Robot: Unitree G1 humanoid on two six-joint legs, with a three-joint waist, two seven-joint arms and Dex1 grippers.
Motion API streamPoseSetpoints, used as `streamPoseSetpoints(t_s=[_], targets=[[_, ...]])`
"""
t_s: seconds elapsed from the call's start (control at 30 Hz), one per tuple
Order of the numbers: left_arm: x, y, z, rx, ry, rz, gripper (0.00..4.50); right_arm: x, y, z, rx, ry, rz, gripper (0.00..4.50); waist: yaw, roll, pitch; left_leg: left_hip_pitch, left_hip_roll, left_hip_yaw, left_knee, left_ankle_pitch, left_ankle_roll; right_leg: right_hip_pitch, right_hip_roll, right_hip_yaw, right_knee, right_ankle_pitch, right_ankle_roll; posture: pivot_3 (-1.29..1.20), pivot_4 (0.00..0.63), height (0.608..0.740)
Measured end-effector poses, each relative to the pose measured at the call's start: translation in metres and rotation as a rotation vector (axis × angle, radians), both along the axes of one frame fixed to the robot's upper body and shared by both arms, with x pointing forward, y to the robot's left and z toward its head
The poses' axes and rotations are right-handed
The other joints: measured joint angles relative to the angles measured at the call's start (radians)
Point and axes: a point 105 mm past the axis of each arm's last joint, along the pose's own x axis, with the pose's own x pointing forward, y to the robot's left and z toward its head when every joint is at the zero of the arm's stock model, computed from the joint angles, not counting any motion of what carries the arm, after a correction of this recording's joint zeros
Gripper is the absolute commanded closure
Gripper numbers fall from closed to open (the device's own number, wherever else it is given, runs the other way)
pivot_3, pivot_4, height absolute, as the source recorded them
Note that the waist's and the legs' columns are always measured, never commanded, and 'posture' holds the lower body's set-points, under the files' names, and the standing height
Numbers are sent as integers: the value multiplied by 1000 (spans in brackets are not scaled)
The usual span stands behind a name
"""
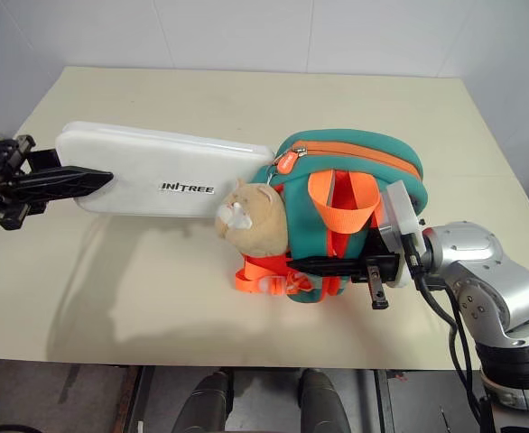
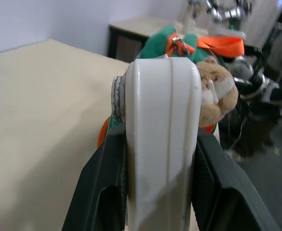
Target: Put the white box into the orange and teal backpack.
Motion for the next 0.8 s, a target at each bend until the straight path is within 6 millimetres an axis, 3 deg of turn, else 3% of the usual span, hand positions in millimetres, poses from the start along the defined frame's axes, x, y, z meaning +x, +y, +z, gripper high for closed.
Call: streamPoseSetpoints(t_s=[0.5, 0.8], targets=[[-4, -8, 5, 120, -45, -45, 3191, 5, 3, -6, -9, -6, -13, 4500, -2, 0, 0, 0, 0, 0, 0, 0, 0, 0, 0, 0, 2, 0, 0, 0, 150, 740], [12, -56, -15, 138, -55, -90, 3191, 10, 5, -6, -2, -11, -22, 4500, 0, 0, 0, 0, 0, 0, 4, 0, 0, 0, 0, 0, 5, 0, 1, 0, 150, 740]])
